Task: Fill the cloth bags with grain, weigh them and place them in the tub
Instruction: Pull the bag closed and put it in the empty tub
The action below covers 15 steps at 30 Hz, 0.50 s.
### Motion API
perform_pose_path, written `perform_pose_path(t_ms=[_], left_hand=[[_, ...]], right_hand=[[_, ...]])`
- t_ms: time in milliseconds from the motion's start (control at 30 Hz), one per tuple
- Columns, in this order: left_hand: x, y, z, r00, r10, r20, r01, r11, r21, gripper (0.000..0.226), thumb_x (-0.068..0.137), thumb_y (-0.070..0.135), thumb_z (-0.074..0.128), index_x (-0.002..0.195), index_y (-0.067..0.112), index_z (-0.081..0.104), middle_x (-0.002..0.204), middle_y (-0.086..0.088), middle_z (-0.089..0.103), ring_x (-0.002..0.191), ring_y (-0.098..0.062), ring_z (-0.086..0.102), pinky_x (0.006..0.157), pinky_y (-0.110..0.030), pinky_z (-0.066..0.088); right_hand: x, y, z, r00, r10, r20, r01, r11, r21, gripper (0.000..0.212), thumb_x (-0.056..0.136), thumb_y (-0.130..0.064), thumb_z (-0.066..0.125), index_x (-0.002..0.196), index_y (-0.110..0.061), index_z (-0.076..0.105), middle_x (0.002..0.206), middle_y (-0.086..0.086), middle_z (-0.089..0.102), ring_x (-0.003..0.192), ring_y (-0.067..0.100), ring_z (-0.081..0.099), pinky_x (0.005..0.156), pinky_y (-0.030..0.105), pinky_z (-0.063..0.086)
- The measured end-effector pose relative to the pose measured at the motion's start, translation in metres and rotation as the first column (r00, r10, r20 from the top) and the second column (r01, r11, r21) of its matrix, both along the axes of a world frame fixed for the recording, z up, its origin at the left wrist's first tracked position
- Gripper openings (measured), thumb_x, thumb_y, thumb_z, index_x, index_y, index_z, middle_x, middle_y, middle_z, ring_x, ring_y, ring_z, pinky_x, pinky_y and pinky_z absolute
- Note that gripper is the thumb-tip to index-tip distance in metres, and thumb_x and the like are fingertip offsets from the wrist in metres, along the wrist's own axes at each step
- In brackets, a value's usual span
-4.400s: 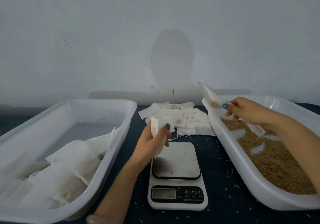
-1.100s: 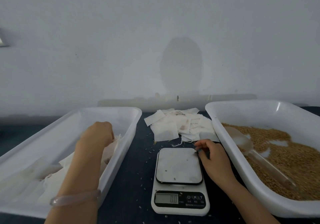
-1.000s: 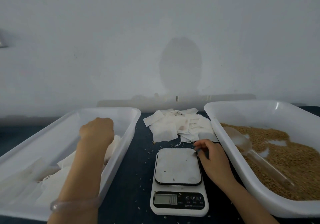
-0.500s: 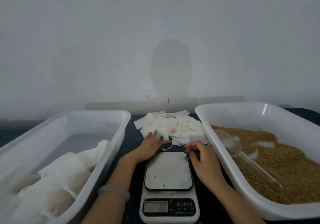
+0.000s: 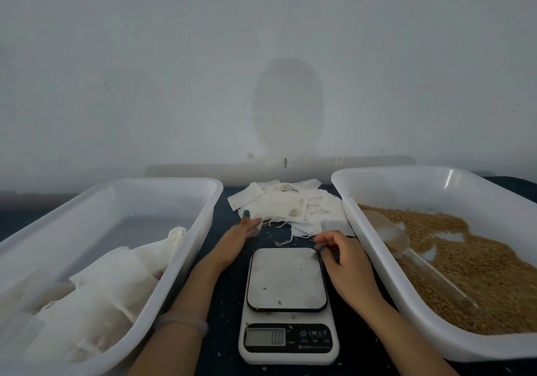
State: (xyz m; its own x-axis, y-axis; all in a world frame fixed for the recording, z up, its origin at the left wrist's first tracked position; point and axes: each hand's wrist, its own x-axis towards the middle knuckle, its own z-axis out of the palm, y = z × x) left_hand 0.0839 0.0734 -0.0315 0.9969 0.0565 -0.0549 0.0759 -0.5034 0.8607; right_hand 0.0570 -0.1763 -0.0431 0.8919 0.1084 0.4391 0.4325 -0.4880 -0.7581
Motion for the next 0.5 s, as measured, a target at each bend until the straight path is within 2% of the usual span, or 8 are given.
perform_pose_path(t_ms=[67,133,200,267,333,400,433,500], left_hand=[[-0.003,-0.002,-0.001,0.962,0.182,0.202,-0.159,0.98,-0.122,0.048,0.107,0.044,0.025,0.136,0.025,0.058,0.142,-0.002,0.054,0.133,-0.018,0.045,0.101,-0.02,0.031],[-0.009,-0.008,0.004,0.864,0.345,0.366,-0.268,0.932,-0.245,0.024,0.106,0.025,0.043,0.118,0.024,0.064,0.124,0.001,0.063,0.116,-0.014,0.055,0.084,-0.005,0.038],[-0.018,-0.015,0.012,0.786,0.405,0.466,-0.271,0.905,-0.329,0.013,0.1,0.016,0.056,0.1,0.026,0.063,0.103,0.008,0.066,0.099,-0.01,0.06,0.074,-0.002,0.041],[-0.026,-0.022,0.023,0.754,0.423,0.502,-0.245,0.891,-0.383,0.016,0.094,0.011,0.064,0.09,0.026,0.061,0.091,0.013,0.066,0.086,-0.005,0.061,0.069,-0.005,0.044],[-0.036,-0.025,0.034,0.809,0.344,0.476,-0.082,0.868,-0.489,0.017,0.09,0.009,0.07,0.087,0.023,0.06,0.084,0.014,0.066,0.076,-0.003,0.06,0.065,-0.011,0.048],[-0.048,-0.027,0.044,0.909,0.113,0.401,0.163,0.789,-0.592,0.013,0.085,0.014,0.073,0.087,0.023,0.064,0.084,0.007,0.067,0.074,-0.01,0.059,0.062,-0.017,0.05],[-0.054,-0.028,0.046,0.927,-0.02,0.375,0.25,0.776,-0.579,0.012,0.085,0.015,0.073,0.087,0.025,0.067,0.086,0.002,0.067,0.075,-0.013,0.059,0.063,-0.02,0.05],[-0.063,-0.033,0.046,0.913,-0.21,0.349,0.351,0.841,-0.412,0.021,0.091,0.008,0.067,0.089,0.028,0.07,0.092,0.001,0.067,0.079,-0.013,0.058,0.067,-0.021,0.048]], right_hand=[[0.0,0.001,-0.001,1.0,0.002,-0.003,-0.002,1.0,-0.012,0.025,0.092,-0.004,0.061,0.098,-0.028,0.065,0.091,-0.017,0.068,0.094,0.007,0.062,0.086,0.031,0.052],[0.0,0.001,-0.001,1.0,-0.001,0.001,0.001,1.0,-0.015,0.025,0.092,-0.005,0.062,0.098,-0.029,0.064,0.091,-0.017,0.067,0.093,0.006,0.062,0.086,0.031,0.053],[0.0,0.001,-0.001,1.0,0.004,0.008,-0.004,1.0,-0.01,0.024,0.092,-0.006,0.062,0.098,-0.028,0.065,0.092,-0.016,0.068,0.094,0.006,0.062,0.086,0.032,0.053],[0.0,0.001,0.0,1.0,0.015,0.017,-0.015,1.0,-0.004,0.023,0.092,-0.006,0.062,0.098,-0.028,0.064,0.094,-0.015,0.068,0.095,0.008,0.062,0.086,0.032,0.053],[-0.001,0.002,0.001,1.0,0.023,0.016,-0.023,1.0,0.004,0.022,0.093,-0.007,0.061,0.098,-0.029,0.064,0.095,-0.014,0.068,0.095,0.01,0.063,0.086,0.033,0.053],[-0.004,0.003,0.003,0.999,0.04,0.016,-0.041,0.999,0.026,0.021,0.096,-0.009,0.059,0.098,-0.029,0.064,0.093,-0.014,0.069,0.094,0.01,0.063,0.084,0.035,0.053],[-0.006,0.004,0.005,0.998,0.055,0.012,-0.056,0.998,0.04,0.019,0.097,-0.011,0.057,0.098,-0.028,0.066,0.093,-0.013,0.069,0.094,0.011,0.063,0.083,0.036,0.053],[-0.009,0.004,0.01,0.995,0.098,-0.014,-0.097,0.993,0.065,0.017,0.101,-0.019,0.052,0.103,-0.024,0.068,0.095,-0.009,0.07,0.094,0.011,0.064,0.083,0.035,0.053]])
